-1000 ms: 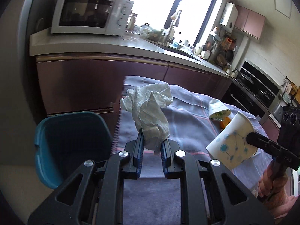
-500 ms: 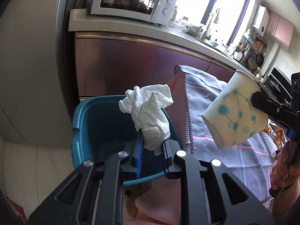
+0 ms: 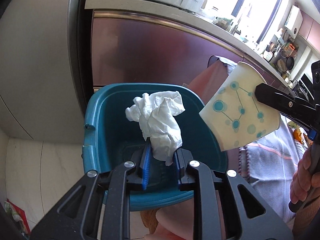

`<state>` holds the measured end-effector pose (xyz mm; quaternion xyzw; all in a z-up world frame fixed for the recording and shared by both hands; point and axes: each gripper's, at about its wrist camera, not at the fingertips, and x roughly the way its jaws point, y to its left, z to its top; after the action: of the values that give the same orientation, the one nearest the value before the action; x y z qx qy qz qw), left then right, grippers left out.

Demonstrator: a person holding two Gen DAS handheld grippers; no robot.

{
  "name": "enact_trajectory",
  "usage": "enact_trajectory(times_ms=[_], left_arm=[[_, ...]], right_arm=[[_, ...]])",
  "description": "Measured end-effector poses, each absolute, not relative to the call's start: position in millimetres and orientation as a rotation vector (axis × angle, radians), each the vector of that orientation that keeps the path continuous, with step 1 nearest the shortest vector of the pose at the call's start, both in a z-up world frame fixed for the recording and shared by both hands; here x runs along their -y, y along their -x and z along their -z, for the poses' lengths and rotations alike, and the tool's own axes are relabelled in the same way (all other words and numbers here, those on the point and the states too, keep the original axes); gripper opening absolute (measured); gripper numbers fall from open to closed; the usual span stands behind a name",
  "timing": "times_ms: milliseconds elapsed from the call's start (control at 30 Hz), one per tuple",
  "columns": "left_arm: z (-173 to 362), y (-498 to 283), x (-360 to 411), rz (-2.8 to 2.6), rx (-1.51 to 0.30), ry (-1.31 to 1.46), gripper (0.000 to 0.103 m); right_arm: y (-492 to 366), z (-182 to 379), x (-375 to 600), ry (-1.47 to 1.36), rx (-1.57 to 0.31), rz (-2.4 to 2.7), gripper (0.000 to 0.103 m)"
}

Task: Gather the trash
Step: 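Carry tissue and cup to the teal bin and open both tools, then move both open tools back over the table toward the trash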

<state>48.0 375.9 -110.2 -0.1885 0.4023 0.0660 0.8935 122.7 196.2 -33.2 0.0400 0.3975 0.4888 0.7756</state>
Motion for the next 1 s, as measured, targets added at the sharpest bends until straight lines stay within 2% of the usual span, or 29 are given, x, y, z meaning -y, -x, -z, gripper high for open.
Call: enact_trajectory(times_ms=[233,333,467,533,567,633,667,833,1000], left_arm=[[121.8,-51.8,-382.2,-0.176,-0.859,0.396,0.029],[122.8,-50.5,-383.6,-0.185,-0.86,0.397,0.045],[121.6,-45.4,-380.9,-0.167,-0.847,0.404,0.053],[117.0,-39.6,-377.3,-0.149,-0.822,0.413,0.073],[113.0,-36.3,-375.0,-0.139,-0.8,0.412,0.078],[102.6,-30.0,-366.8,-0.107,-0.757,0.412,0.094],[96.8,-26.8,-363.6,-0.092,-0.73,0.417,0.097],[70.8,-19.3,-345.0,0.002,-0.624,0.463,0.097],[46.5,-15.3,-302.6,0.058,-0.576,0.38,0.097]], right_arm=[[-124.1,42.5,-212.7,-0.03,-0.891,-1.033,0.005],[-126.4,48.0,-217.7,-0.023,-0.911,-1.017,0.007],[-126.1,50.4,-212.2,-0.029,-0.911,-1.006,0.013],[-124.5,48.8,-205.2,-0.039,-0.903,-1.006,0.018],[-123.3,47.1,-200.8,-0.042,-0.894,-1.004,0.021],[-117.2,40.8,-189.5,-0.043,-0.865,-1.005,0.025],[-113.6,36.9,-182.7,-0.046,-0.85,-1.003,0.028],[-92.4,19.5,-141.5,-0.054,-0.774,-0.981,0.04],[-67.0,-0.4,-89.4,-0.041,-0.663,-0.921,0.057]])
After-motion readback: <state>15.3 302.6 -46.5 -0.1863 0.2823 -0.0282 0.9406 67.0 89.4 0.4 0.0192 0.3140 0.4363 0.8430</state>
